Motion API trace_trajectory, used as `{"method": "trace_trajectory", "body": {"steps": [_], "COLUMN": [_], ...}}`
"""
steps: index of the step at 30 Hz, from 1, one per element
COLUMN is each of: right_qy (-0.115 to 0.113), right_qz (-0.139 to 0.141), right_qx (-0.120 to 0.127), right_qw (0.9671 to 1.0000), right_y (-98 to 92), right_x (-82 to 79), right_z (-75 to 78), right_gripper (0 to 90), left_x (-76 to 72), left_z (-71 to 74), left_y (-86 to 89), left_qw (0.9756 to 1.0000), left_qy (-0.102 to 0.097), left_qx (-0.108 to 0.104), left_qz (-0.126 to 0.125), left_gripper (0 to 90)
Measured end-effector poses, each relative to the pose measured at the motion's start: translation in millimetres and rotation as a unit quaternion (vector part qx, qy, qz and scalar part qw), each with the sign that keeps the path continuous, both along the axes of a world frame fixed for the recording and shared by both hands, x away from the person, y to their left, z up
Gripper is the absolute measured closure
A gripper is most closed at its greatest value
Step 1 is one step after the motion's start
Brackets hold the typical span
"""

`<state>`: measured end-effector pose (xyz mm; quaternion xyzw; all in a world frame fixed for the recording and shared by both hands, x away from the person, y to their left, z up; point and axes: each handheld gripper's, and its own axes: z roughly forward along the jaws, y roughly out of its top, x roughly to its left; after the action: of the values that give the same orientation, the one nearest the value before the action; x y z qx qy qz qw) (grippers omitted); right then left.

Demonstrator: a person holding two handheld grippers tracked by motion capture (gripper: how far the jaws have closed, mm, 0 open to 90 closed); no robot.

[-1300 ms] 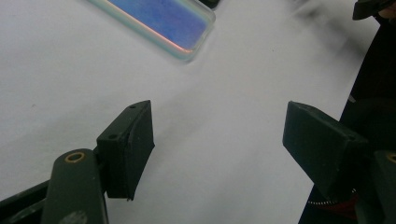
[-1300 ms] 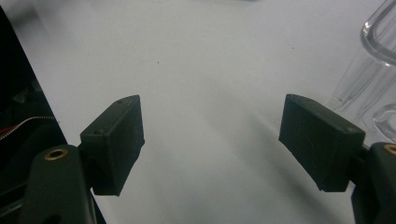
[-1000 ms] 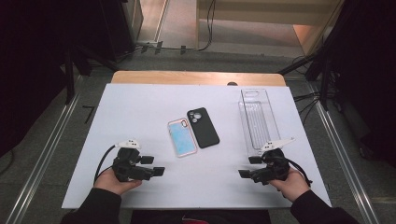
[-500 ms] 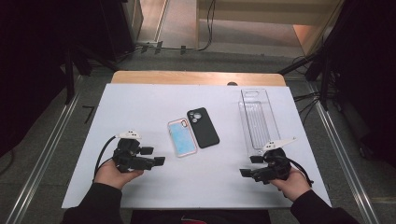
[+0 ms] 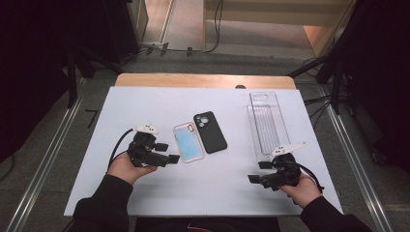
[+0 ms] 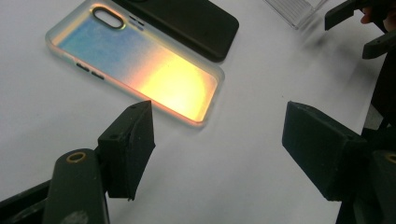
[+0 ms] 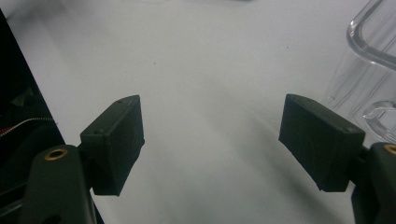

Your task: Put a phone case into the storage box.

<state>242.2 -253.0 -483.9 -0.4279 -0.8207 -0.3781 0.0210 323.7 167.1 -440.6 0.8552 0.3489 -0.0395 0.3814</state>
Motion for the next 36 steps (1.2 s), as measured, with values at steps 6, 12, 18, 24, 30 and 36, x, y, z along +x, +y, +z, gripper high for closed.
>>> {"method": "trace_trajectory", "body": {"steps": [6,12,18,24,30,36], "right_qy": [0.000,0.001,0.001,0.000,0.001,-0.002], "right_qz": [0.003,0.002,0.002,0.002,0.001,0.006], "right_qx": [-0.001,0.000,-0.001,-0.001,-0.005,-0.006], "right_qw": [1.0000,1.0000,1.0000,1.0000,1.0000,1.0000], "right_y": [0.8,1.1,0.8,0.4,0.6,1.3], "right_x": [0.8,0.9,1.1,0.8,0.3,-0.4], "right_z": [-0.7,-0.7,-0.8,-0.6,-0.3,0.1], "right_gripper": [20.2,20.2,20.2,20.2,20.2,20.2], "left_x": [13.0,23.2,31.8,37.0,33.8,29.3], "left_z": [-3.3,-4.3,-8.2,-14.7,-25.6,-33.8], "left_y": [-6.2,-17.3,-33.9,-47.0,-49.5,-52.1], "left_qw": [0.9999,0.9999,0.9996,0.9996,0.9995,0.9987], "left_qy": [0.012,0.012,0.001,-0.001,0.019,0.033], "left_qx": [-0.003,0.010,0.026,0.029,0.022,0.038], "left_qz": [0.009,0.003,0.003,0.002,0.008,-0.002], "left_gripper": [25.5,25.6,25.6,32.0,58.6,90.0]}}
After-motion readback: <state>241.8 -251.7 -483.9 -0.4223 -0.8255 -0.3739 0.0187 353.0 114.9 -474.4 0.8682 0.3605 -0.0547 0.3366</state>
